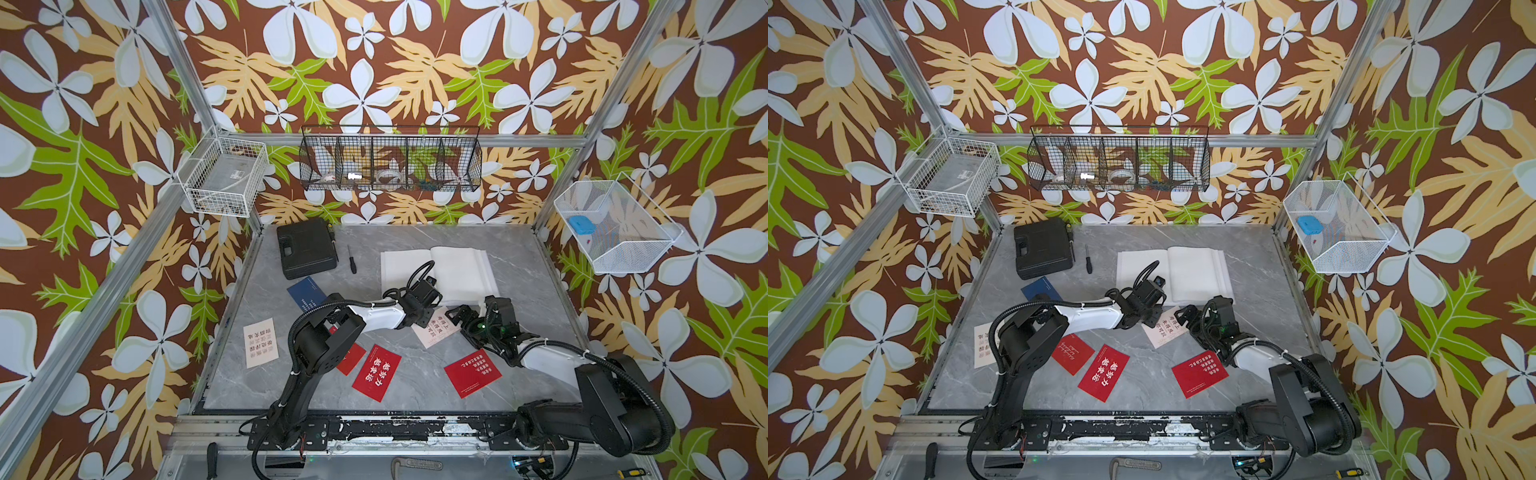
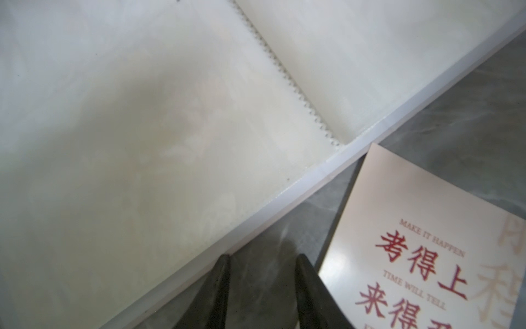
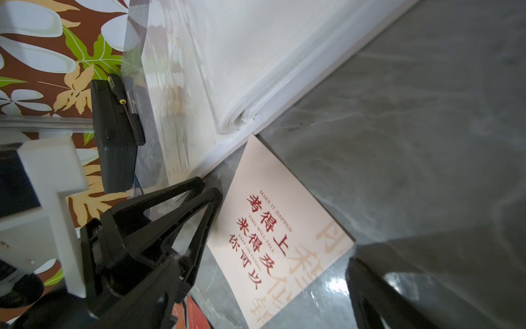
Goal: Place the photos into the photo albums
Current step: Adjust the photo at the center of the board.
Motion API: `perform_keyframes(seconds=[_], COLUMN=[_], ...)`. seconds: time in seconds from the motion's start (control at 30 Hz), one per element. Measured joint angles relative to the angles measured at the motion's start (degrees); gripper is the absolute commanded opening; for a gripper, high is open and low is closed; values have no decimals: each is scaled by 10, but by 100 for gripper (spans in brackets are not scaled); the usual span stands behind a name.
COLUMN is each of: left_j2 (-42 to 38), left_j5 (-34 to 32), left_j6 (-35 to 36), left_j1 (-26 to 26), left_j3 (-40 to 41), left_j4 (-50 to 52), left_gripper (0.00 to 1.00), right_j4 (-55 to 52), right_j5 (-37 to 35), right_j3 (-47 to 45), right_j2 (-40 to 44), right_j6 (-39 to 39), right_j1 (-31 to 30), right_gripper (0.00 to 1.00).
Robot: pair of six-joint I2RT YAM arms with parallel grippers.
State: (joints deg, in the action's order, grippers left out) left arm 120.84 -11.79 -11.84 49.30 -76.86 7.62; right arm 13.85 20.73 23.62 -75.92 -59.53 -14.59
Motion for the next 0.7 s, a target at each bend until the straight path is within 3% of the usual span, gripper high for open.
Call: perform_keyframes(seconds=[0.1, 0.4, 0.7], left_j2=[-6, -52, -93], left_j5=[-2, 39, 55], left_j6=[-2, -5, -16], left_j1=[0, -5, -7], left_j3=[5, 23, 63], left_j4=[-3, 73, 76], left_gripper=[49, 54, 62], right_j4=[-21, -21, -12], right_j5=[-3, 5, 20], right_j3=[5, 20, 31], right_j2=[4, -20, -39], right_j6=[14, 52, 78], right_j1=[4, 7, 7], right_gripper=[95, 95, 94])
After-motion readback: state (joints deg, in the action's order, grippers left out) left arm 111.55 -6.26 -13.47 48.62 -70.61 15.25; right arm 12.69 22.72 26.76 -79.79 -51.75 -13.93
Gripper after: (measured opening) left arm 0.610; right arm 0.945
